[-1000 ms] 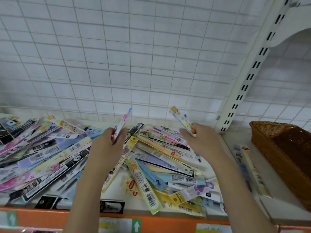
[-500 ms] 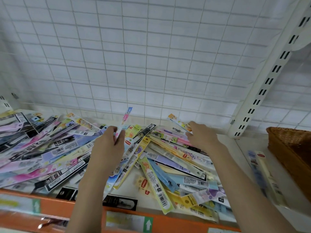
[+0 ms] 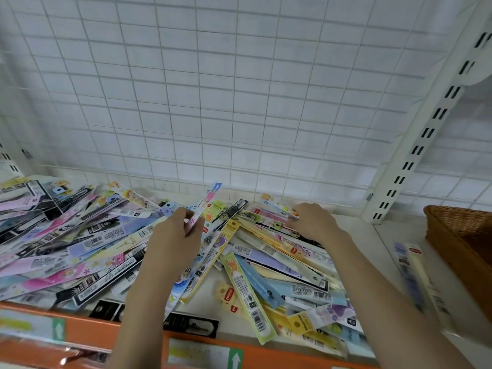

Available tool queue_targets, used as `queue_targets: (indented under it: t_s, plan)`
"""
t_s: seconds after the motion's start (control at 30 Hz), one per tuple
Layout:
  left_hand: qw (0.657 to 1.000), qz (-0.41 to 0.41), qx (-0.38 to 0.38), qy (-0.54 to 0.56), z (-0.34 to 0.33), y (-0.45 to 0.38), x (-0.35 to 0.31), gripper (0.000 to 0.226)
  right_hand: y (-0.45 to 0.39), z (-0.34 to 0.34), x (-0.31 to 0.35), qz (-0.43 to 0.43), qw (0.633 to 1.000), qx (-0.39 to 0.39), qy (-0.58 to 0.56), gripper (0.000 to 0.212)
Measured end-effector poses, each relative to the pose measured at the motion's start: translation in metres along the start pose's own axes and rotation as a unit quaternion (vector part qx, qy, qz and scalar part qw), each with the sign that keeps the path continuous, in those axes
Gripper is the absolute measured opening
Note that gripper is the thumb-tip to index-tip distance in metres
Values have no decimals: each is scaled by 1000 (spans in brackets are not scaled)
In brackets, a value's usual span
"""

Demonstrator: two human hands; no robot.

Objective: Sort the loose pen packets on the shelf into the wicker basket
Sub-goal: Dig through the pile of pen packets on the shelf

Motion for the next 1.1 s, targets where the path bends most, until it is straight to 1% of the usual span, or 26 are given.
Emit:
queue_targets:
  t_s: [0.13, 0.27, 0.4, 0.47, 0.53, 0.6, 0.67, 0.77, 0.9, 0.93, 1.03, 1.1]
  plan:
    - [1000, 0, 2, -12, -3, -1, 2, 31, 9, 19, -2, -10, 998, -53, -24, 23]
    - [1000, -2, 7, -10, -10, -4, 2, 27, 26, 36, -8, -16, 991, -85, -105, 20]
    - [1000, -8, 22, -15, -17, -3, -1, 19, 44, 50, -16, -28, 974, -136, -177, 29]
    - [999, -8, 36, -24, -21, -3, 0, 20, 52, 54, -19, -31, 968, -145, -204, 37]
    - [997, -5, 54, -52, -25, -3, 2, 28, 59, 55, -22, -33, 971, -144, -190, 42]
    - [991, -8, 83, -105, -31, -2, 2, 39, 61, 52, -26, -36, 975, -136, -170, 33]
    - [982, -5, 113, -149, -37, 2, 2, 42, 61, 44, -30, -42, 980, -115, -157, 20]
    - [976, 16, 139, -166, -44, 7, 5, 40, 62, 34, -33, -44, 984, -97, -142, 32]
    - [976, 36, 137, -163, -47, 6, 7, 38, 63, 27, -35, -48, 985, -87, -141, 44]
    - [975, 34, 134, -172, -48, 5, 7, 38, 62, 26, -35, -47, 987, -84, -128, 42]
    - [967, 16, 136, -214, -51, 4, 4, 34, 61, 22, -35, -36, 990, -84, -107, 24]
    - [965, 13, 142, -219, -54, 4, 2, 38, 62, 20, -34, -31, 990, -83, -108, 16]
Point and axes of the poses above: each hand's wrist, its own y-axis away from the middle knuckle, its own z-axis out of the back of the hand, x = y × z, the point moved 8 cm from there along -y, towards the middle knuckle, and after that the axes turned 2 degrees about -z, right-handed, at the moved point
